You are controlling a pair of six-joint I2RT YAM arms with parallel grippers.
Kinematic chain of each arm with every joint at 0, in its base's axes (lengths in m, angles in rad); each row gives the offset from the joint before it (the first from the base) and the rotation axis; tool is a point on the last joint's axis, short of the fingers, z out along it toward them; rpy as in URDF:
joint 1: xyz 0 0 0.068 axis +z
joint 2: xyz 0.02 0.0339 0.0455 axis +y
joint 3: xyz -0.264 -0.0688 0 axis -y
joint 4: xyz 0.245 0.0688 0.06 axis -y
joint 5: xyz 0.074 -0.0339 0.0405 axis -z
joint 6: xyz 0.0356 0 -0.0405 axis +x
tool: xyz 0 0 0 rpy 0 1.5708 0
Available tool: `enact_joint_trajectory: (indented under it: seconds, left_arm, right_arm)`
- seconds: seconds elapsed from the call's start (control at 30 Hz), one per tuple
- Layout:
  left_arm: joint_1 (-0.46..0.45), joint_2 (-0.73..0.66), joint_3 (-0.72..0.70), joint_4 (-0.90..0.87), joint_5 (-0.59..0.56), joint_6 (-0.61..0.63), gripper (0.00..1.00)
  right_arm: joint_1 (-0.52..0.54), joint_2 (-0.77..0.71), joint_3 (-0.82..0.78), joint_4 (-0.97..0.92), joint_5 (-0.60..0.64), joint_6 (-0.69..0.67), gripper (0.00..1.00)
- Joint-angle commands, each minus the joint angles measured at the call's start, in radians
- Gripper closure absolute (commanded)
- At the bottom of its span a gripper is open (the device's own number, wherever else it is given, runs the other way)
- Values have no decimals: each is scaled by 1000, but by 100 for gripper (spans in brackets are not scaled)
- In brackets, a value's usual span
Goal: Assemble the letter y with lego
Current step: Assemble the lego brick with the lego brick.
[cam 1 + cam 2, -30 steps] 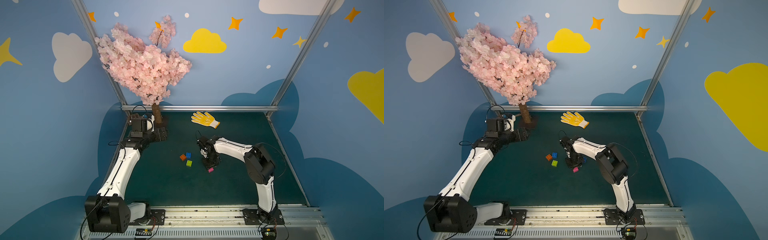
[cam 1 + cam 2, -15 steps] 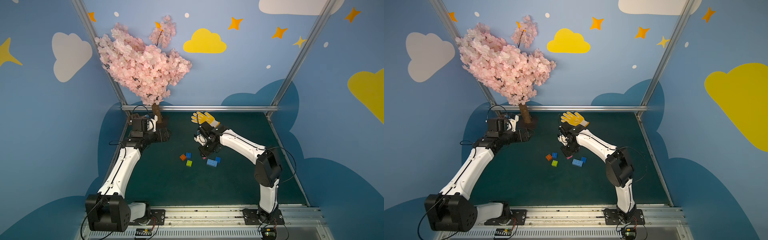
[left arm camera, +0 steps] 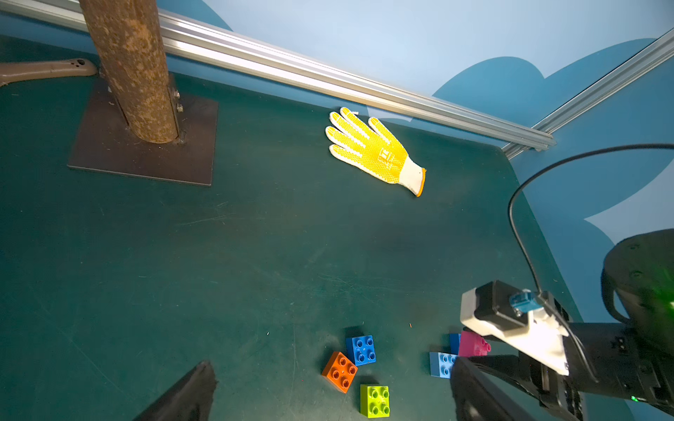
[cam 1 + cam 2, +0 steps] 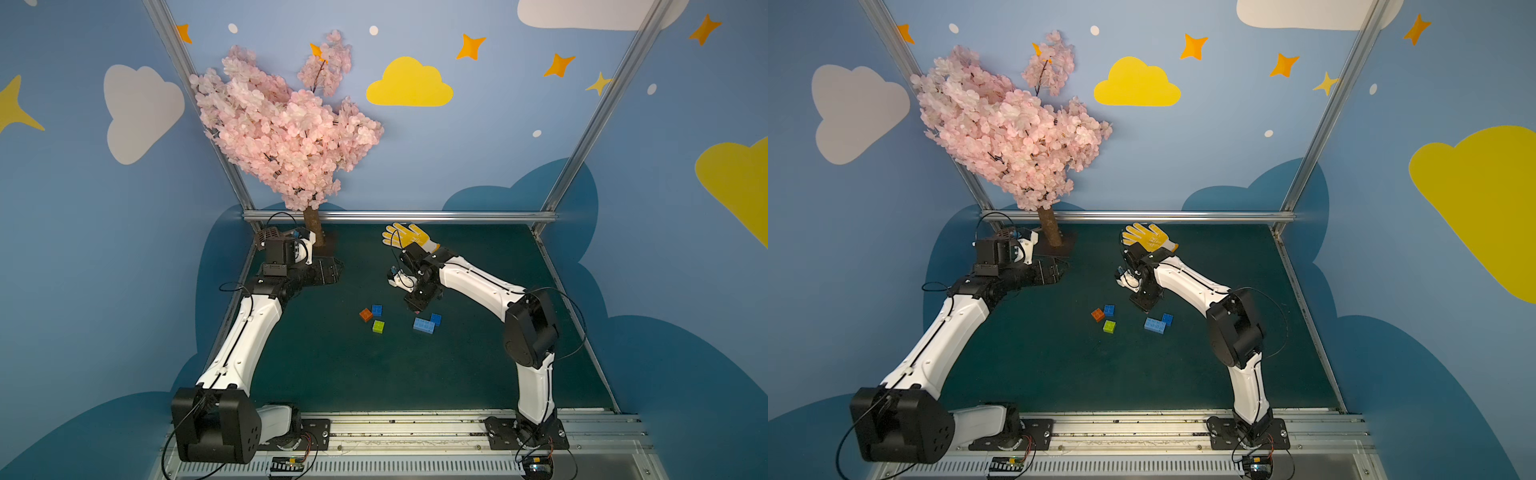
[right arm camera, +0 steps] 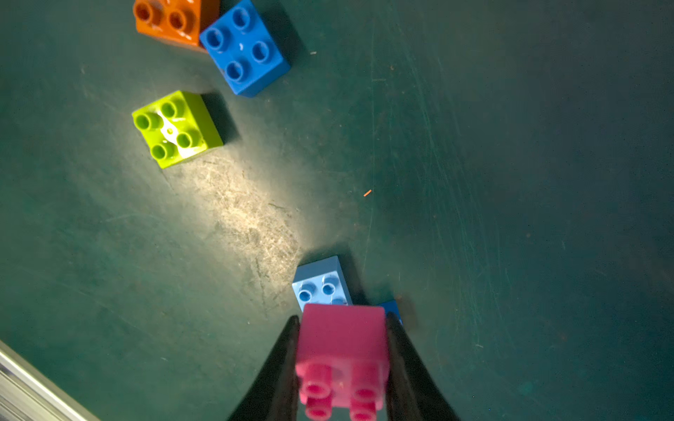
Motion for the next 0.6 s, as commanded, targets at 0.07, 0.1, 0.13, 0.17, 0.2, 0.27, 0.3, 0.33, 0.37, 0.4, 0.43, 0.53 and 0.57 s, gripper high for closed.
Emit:
enact_joint_trajectory:
  seconds: [0.07,0.1,0.13,0.17,0.2,0.27,0.3,0.33,0.37,0.4,0.43,0.53,0.57]
  left_arm:
    - [-1,1,-1,4,-7,-8,0]
    - [-1,0,-1,4,-8,-9,0]
    - [-1,0,-2,4,-9,-8,0]
    - [-1,0,-1,4,-11,-8,0]
    - [-1,0,-1,3,-13,-9,0]
    - [-1,0,-1,3,-13,-7,0]
    - [-1,0,-1,2,-16,-8,0]
    - [-1,0,-1,1,-17,-8,0]
    - [-1,0,-1,1,-18,-8,0]
    - [-1,0,0,1,-20,-7,0]
    - [-2,-1,1,-1,-22,-7,0]
    - [-1,-3,-1,-1,-29,-7,0]
    - [-1,-4,-1,-1,-31,-7,0]
  right_arm:
    - [-9,41,0,-45,-84,-116,100]
    - [-9,47,2,-51,-91,-124,100]
    - [-7,51,1,-54,-96,-130,100]
    - [-6,53,0,-55,-98,-131,100]
    - [-5,53,-2,-58,-101,-136,100]
    - [-5,56,-2,-65,-103,-144,100]
    - [-5,59,2,-74,-105,-146,100]
    - [-4,61,5,-81,-104,-150,100]
    - [-4,63,4,-85,-100,-150,100]
    - [-2,64,2,-86,-96,-151,100]
    - [-2,65,-1,-86,-95,-153,100]
    - [-1,73,0,-91,-98,-158,100]
    - [0,77,2,-96,-98,-159,100]
